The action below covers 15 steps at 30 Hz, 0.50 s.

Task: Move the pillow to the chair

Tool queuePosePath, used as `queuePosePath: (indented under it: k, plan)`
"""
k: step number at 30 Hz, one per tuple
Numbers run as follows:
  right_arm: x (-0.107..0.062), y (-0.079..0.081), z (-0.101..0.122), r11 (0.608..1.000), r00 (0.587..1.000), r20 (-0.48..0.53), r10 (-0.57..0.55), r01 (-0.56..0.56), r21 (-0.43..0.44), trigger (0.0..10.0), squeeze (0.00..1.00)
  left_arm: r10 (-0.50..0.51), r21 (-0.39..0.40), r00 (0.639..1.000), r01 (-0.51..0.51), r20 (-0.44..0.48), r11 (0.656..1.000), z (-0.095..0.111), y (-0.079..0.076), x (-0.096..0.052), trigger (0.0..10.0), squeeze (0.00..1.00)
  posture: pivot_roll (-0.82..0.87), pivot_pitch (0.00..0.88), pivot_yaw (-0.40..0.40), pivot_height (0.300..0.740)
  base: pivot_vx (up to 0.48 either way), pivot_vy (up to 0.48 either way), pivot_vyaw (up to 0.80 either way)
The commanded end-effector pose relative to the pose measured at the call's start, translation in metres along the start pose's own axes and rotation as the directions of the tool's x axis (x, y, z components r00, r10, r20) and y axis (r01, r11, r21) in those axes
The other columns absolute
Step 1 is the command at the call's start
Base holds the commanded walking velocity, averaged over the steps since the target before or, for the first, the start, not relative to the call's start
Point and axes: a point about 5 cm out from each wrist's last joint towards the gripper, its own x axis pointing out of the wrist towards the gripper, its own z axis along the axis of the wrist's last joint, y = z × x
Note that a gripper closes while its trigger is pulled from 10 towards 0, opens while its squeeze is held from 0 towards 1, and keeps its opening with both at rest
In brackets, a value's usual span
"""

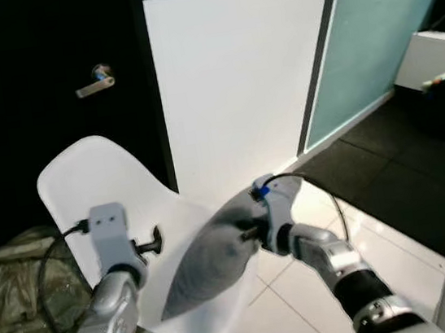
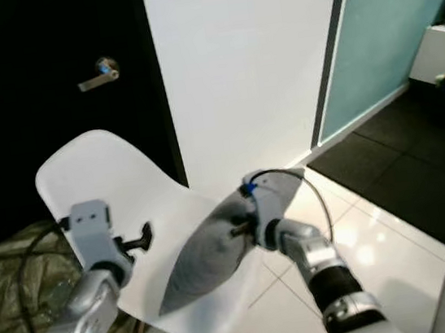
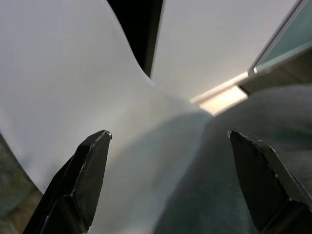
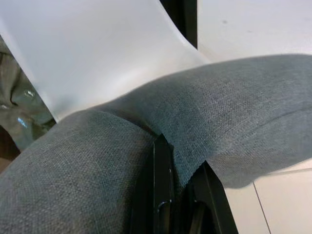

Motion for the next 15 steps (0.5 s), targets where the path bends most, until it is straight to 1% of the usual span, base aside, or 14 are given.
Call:
queuePosePath:
  k: [1, 5, 7, 9, 12, 15]
  plan:
    - [0.0027, 0.0094, 0.0114, 0.999, 0.998, 0.055, 0.042, -0.042, 0.0, 10.0, 0.0, 0.036, 0.007, 0.999, -0.036, -0.039, 0.999, -0.0091, 0.008, -0.0035, 10.0, 0.0, -0.14, 0.009, -0.039, 0.72, 0.0, 0.0, 0.0]
    - [0.0023, 0.0108, 0.0122, 0.999, 0.997, 0.065, 0.05, -0.05, 0.005, 10.0, 0.0, 0.038, 0.009, 0.998, -0.038, -0.041, 0.999, -0.0097, 0.0078, -0.0049, 10.0, 0.0, -0.14, 0.011, -0.038, 0.705, 0.0, 0.0, 0.0]
    - [0.0025, 0.0124, 0.0134, 0.998, 0.995, 0.085, 0.057, -0.059, 0.021, 10.0, 0.0, 0.037, 0.011, 0.998, -0.037, -0.041, 0.999, -0.0096, 0.0077, -0.0058, 10.0, 0.0, -0.14, 0.016, -0.037, 0.695, 0.0, 0.0, 0.0]
    - [0.0025, 0.0124, 0.0134, 0.998, 0.995, 0.085, 0.057, -0.059, 0.021, 10.0, 0.0, 0.037, 0.011, 0.998, -0.037, -0.041, 0.999, -0.0096, 0.0077, -0.0058, 10.0, 0.0, -0.14, 0.016, -0.037, 0.695, 0.0, 0.0, 0.0]
    - [0.0058, 0.0131, 0.0149, 0.997, 0.993, 0.1, 0.062, -0.067, 0.043, 10.0, 0.0, 0.039, 0.014, 0.998, -0.038, -0.041, 0.999, -0.0091, 0.008, -0.0069, 10.0, 0.0, -0.13, 0.025, -0.032, 0.685, 0.0, 0.0, 0.0]
    - [0.0099, 0.0101, 0.017, 0.997, 0.994, 0.101, 0.042, -0.048, 0.063, 10.0, 0.0, 0.041, 0.018, 0.998, -0.04, -0.039, 0.999, -0.0079, 0.0088, -0.0076, 10.0, 0.0, -0.13, 0.028, -0.031, 0.675, 0.0, 0.0, 0.0]
